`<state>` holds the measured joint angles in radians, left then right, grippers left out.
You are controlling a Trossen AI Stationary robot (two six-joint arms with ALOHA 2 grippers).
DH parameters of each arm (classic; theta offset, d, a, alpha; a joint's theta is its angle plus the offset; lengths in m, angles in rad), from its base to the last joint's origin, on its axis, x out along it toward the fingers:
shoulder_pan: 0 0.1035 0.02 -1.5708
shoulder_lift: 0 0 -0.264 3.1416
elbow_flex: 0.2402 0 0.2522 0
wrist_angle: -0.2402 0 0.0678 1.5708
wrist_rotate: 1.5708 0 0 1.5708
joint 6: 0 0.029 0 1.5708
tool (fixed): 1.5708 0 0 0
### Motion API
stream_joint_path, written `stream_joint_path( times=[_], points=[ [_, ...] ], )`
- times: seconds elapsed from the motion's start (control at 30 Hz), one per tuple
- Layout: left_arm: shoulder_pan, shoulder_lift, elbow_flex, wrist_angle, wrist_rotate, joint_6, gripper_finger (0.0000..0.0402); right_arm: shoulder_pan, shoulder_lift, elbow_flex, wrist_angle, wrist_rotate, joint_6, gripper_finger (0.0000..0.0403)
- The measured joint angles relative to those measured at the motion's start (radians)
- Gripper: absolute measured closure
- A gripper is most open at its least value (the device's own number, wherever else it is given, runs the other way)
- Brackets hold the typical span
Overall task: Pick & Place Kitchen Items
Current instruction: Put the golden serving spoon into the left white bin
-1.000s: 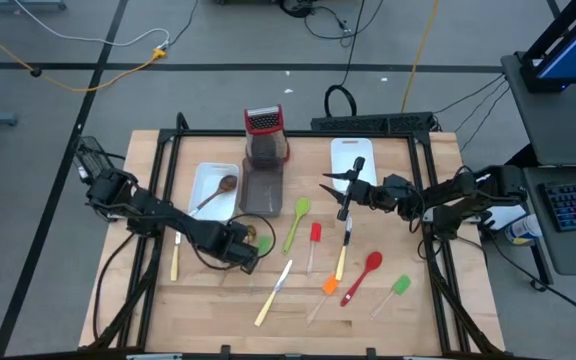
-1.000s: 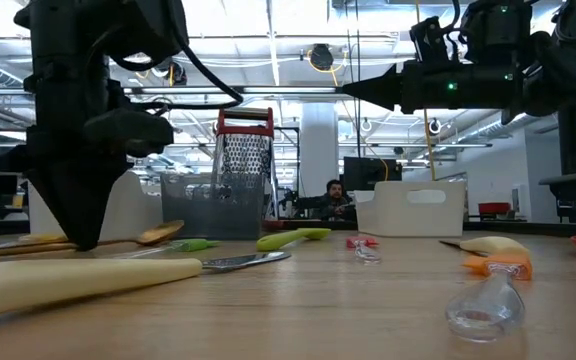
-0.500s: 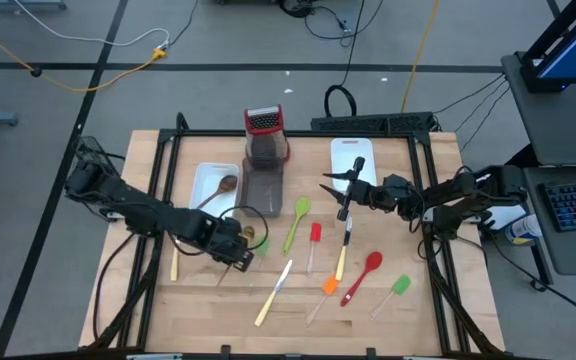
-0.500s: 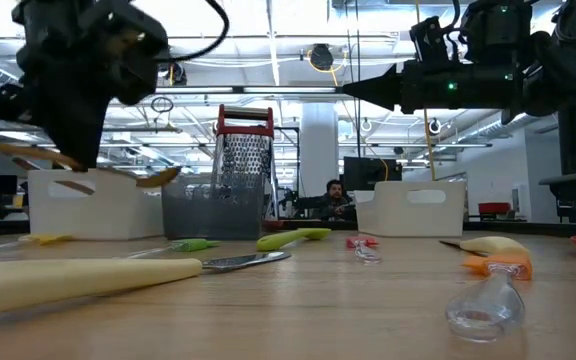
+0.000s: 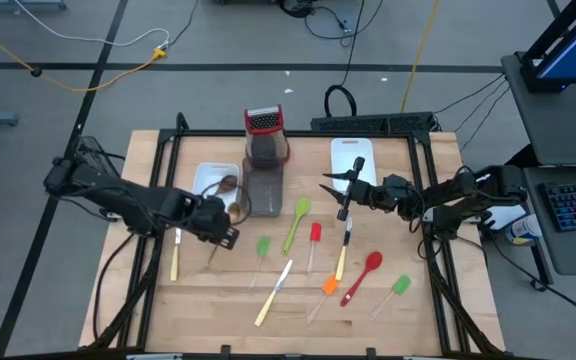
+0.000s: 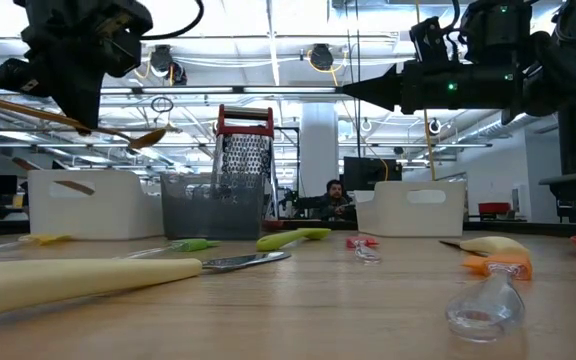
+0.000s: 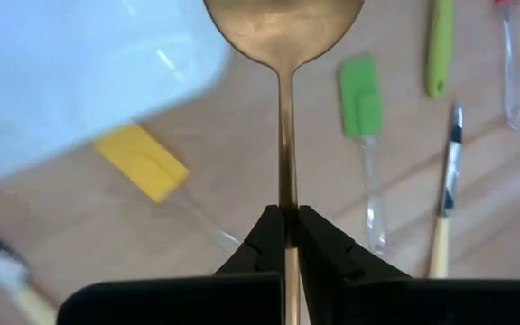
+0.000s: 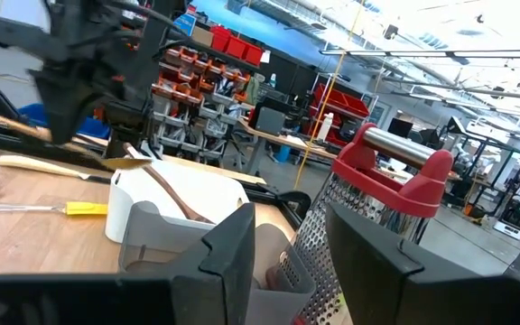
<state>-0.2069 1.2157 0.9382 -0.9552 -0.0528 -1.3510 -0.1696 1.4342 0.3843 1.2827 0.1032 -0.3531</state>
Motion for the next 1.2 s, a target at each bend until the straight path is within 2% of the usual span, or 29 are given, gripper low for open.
stream_joint_path(
  times=[0.23,0.47,0.67,0.9,1.2],
  points=[
    [0.168,-0.063,0.0,-0.043,0.025,0.192,0.0397,0.0,0.0,0.0,0.0,0.0,0.0,0.0273],
    [0.361,-0.057,0.001,-0.046,0.086,0.407,0.0396,0.0,0.0,0.0,0.0,0.0,0.0,0.0273],
    [0.489,-0.054,0.001,-0.076,0.064,0.53,0.0393,0.0,0.0,0.0,0.0,0.0,0.0,0.0273],
    [0.579,-0.037,0.001,-0.199,0.0,0.601,0.0394,0.0,0.0,0.0,-0.001,0.0,0.0,0.0273],
    [0.625,0.097,0.002,-0.194,0.0,0.664,0.0392,0.0,0.0,0.0,-0.001,0.0,0.0,0.0273]
  ],
)
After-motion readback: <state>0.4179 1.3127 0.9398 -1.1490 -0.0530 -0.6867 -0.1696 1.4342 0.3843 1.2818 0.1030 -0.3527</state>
